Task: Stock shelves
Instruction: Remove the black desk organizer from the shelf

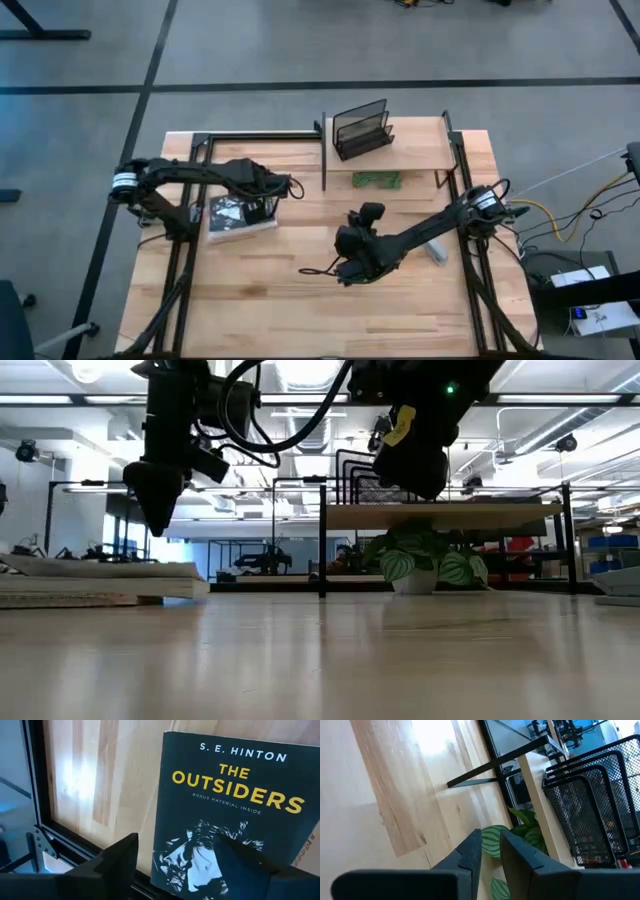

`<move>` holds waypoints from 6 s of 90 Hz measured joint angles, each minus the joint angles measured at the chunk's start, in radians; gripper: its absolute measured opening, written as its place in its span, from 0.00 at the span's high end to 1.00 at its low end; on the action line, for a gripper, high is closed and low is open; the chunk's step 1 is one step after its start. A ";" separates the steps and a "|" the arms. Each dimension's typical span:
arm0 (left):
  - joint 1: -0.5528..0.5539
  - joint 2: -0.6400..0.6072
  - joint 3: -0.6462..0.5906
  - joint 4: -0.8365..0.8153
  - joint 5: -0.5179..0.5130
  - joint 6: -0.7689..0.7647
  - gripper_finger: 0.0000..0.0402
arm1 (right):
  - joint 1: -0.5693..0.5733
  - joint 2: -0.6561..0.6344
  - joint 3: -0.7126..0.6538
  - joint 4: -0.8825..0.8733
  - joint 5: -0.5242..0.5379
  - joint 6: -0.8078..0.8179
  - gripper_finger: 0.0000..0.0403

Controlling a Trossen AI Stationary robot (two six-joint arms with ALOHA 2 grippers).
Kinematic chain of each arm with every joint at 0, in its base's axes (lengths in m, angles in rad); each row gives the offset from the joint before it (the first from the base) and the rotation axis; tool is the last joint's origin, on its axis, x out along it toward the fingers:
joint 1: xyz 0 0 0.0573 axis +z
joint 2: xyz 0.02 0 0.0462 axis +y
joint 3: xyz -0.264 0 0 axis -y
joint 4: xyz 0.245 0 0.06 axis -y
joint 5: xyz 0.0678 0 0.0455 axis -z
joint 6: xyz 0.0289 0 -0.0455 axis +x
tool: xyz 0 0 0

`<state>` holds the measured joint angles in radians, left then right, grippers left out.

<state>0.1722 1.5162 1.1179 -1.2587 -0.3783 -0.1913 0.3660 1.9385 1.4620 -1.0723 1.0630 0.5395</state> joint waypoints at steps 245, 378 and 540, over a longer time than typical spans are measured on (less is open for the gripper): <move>-0.012 -0.002 -0.328 1.226 0.004 0.262 0.69 | -0.319 -0.319 -0.004 -0.086 0.036 -0.270 0.92; -0.011 -0.002 -0.329 1.400 0.002 0.261 0.74 | -0.756 -0.333 0.133 0.085 -0.864 -1.148 0.85; -0.012 -0.002 -0.329 1.402 0.004 0.261 0.73 | -0.892 -0.267 0.094 0.238 -1.286 -1.031 0.86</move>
<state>0.1607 1.5146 0.7887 0.1436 -0.3745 0.0698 -0.5259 1.6714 1.5561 -0.8339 -0.2235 -0.4918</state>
